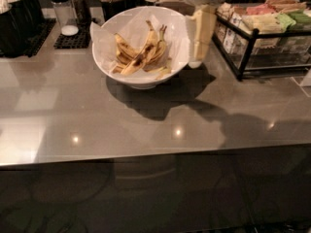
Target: Pick banana from white bowl
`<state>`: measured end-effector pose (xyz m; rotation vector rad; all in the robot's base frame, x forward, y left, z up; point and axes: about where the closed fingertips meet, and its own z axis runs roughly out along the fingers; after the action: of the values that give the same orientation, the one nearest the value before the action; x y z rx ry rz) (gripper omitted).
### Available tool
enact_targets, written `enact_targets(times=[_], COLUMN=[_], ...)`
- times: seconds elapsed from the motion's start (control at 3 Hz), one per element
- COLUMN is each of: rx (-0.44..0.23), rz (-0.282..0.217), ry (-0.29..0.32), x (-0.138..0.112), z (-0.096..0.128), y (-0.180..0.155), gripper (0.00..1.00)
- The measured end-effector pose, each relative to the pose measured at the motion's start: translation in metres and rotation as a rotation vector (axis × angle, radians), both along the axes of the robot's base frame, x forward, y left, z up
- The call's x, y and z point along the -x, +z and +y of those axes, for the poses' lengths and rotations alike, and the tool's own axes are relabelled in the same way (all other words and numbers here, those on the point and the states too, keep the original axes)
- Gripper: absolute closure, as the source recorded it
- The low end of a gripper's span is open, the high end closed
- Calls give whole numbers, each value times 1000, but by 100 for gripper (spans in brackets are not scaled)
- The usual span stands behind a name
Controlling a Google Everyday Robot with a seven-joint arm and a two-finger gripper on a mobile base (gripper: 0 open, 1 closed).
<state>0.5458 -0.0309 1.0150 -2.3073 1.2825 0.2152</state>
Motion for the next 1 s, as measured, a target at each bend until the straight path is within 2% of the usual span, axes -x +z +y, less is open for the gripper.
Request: enact_targets(times=[0.33,0.67,1.0], rx=[-60,-76,-79], rz=[-100,-69,-23], ry=[40,0,45], x=[-16,-10,-26], z=[14,8,12], y=[29,17,-10], gripper=[0,0,0])
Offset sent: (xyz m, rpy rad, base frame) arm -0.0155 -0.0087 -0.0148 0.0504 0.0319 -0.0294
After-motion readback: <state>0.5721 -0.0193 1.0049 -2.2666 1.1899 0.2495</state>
